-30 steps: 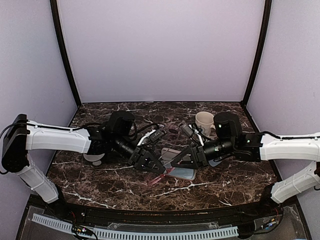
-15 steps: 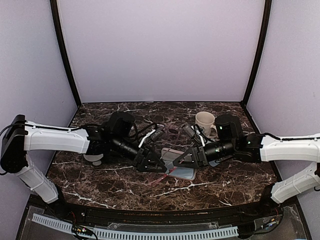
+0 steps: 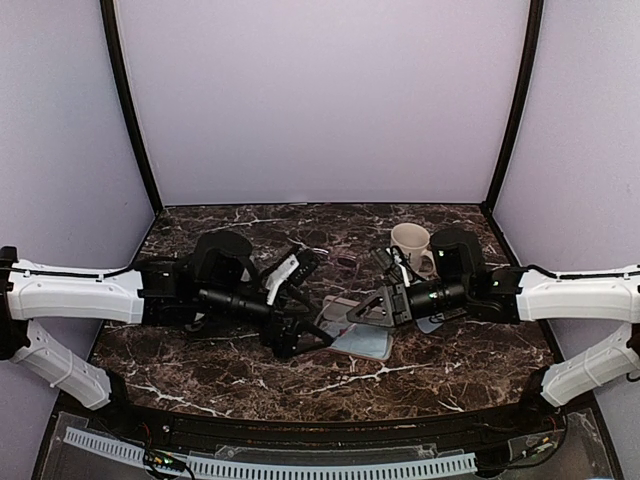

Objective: Organize the sunglasses
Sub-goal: Pass from the left arm to the right, then pass from the right arm to the left

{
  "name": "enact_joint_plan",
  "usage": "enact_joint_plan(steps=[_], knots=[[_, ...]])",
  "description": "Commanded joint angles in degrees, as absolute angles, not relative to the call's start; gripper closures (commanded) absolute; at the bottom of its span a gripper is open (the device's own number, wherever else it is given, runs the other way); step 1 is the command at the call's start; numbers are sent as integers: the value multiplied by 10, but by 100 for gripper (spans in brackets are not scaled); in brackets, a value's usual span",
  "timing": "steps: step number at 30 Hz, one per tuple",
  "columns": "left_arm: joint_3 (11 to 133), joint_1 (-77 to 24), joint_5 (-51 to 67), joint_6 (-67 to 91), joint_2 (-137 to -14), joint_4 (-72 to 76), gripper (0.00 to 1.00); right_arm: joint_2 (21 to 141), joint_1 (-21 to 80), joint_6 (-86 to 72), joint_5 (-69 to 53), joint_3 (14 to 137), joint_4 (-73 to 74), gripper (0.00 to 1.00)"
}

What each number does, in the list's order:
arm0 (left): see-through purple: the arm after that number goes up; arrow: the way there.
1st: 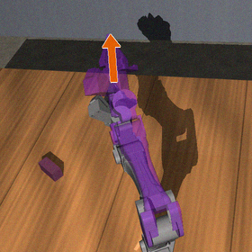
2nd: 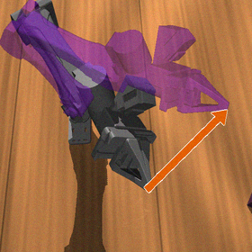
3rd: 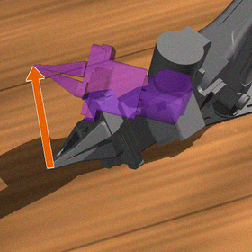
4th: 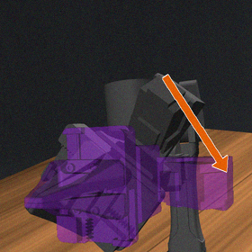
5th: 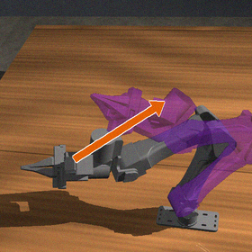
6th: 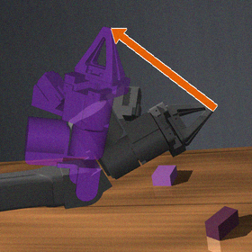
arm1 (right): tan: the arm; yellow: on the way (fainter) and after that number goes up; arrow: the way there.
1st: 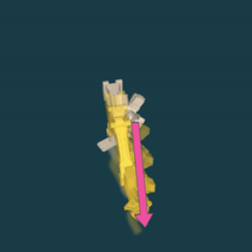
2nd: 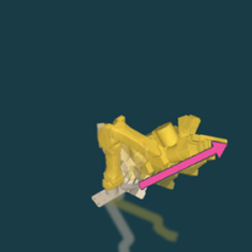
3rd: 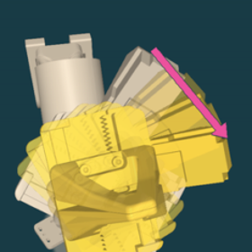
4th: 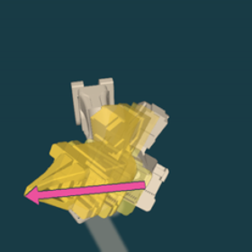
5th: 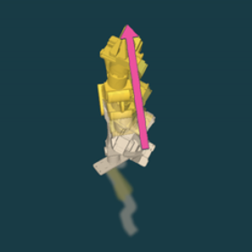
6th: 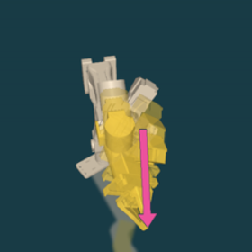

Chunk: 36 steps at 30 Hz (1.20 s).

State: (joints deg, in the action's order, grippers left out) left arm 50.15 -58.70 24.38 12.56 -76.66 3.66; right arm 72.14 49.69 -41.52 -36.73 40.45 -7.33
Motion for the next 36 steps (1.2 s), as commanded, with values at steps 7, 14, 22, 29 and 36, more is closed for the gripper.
enact_joint_plan(steps=[7, 14, 22, 29, 36], knots=[[537, -666, 29, 47, -825, -2, 6, 730, 490, -454, -354, 399, -113, 77], [576, -706, -65, 18, -866, -25, 22, 736, 487, -470, -353, 385, -136, 77], [591, -729, -116, 3, -876, -39, 31, 738, 486, -472, -351, 379, -137, 78], [597, -734, -127, -7, -880, -54, 50, 742, 483, -475, -353, 375, -142, 78], [603, -735, -131, -10, -886, -52, 62, 744, 483, -480, -357, 373, -148, 77]])
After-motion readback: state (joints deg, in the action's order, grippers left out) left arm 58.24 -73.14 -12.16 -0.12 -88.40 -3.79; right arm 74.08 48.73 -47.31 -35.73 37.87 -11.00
